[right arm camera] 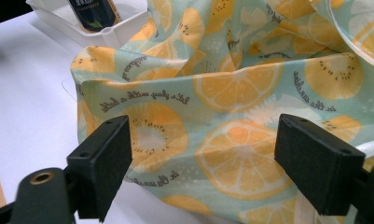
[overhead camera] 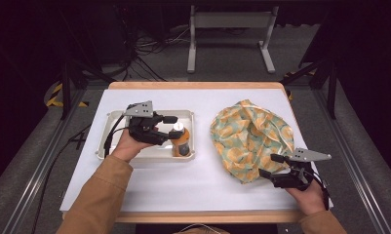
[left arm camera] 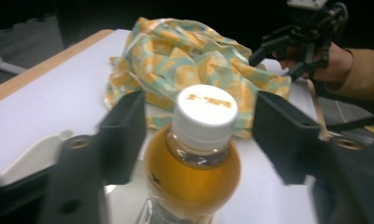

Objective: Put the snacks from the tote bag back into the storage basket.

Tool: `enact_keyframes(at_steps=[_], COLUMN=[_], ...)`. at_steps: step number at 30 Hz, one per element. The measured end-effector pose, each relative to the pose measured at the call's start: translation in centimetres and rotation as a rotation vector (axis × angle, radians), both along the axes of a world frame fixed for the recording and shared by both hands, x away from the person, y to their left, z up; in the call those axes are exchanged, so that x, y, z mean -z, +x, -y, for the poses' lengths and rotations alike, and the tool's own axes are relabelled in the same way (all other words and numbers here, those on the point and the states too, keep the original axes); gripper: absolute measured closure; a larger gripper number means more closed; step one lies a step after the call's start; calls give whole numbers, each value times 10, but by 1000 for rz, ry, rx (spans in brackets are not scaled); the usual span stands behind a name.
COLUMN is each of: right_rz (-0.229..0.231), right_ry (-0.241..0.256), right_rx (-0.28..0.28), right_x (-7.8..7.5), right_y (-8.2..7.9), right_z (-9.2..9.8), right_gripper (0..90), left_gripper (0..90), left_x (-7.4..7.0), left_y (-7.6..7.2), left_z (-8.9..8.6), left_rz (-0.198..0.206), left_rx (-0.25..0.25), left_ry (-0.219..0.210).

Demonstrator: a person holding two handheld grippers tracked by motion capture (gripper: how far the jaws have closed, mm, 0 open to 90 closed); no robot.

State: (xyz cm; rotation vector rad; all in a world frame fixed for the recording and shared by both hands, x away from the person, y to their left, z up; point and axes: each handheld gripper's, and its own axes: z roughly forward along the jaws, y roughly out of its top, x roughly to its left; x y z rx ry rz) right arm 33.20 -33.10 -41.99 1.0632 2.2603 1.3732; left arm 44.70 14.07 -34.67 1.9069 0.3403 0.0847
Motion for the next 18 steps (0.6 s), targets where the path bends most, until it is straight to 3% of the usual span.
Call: enact_keyframes(at_steps=[1,9,13,18], right_rz=[2,18,44,68], right_ry=[3,12,-15,-8], right_rx=[0,1,-4,-5], right_x=[0,-4,-11,-19], right_y=[0,3,4,5], right_z=[0,1,1,3], right_gripper=[192,189,180,170], left_gripper=[228,167,148,138], left_x=[-2,-18,-23,-26], left_y=[0,-12,-20,-37], left_z=[-3,-23,-32,-44], left_rz=[-3,17,18,33], left_rx=[-27,-97,-121,-158], left_ry=[-13,-57,-56,-31])
